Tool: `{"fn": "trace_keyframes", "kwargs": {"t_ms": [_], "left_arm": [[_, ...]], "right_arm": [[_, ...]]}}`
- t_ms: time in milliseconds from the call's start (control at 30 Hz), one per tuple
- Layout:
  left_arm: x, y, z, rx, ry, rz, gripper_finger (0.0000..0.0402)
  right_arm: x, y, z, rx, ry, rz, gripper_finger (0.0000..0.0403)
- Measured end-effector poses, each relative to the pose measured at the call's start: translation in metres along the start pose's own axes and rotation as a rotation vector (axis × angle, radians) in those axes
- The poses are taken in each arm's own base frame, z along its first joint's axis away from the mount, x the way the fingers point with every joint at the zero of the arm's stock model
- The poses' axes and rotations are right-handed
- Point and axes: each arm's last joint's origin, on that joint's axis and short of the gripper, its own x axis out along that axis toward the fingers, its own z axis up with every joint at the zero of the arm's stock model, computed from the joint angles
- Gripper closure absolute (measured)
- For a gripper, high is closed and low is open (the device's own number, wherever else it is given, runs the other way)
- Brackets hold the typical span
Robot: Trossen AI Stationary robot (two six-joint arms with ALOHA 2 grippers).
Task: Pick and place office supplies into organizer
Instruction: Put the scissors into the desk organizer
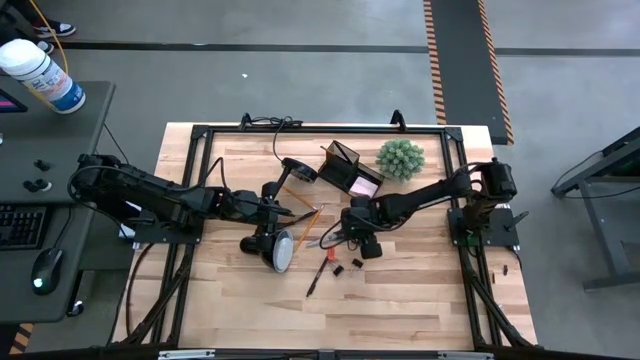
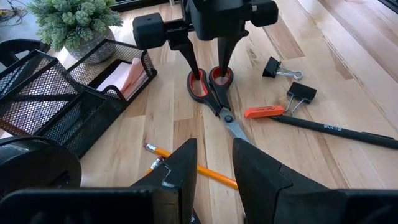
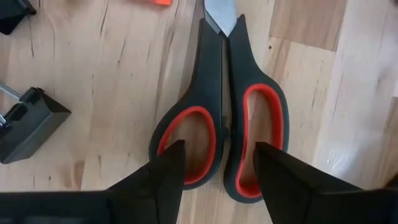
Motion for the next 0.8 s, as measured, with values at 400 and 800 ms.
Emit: {"fn": "trace_keyframes", "kwargs": {"t_ms": [400,800], "left_arm": [[0.0,0.0,0.0,0.0,-0.001,0.0,0.0309],[0.0,0.0,0.0,0.0,-0.001,0.0,0.0309]], "right_arm": [[0.011,-0.011,-0.002,0.041,0.019,0.077,0.0261],[0.011,-0.011,-0.004,0.058,0.032,0.103,0.0342]]}}
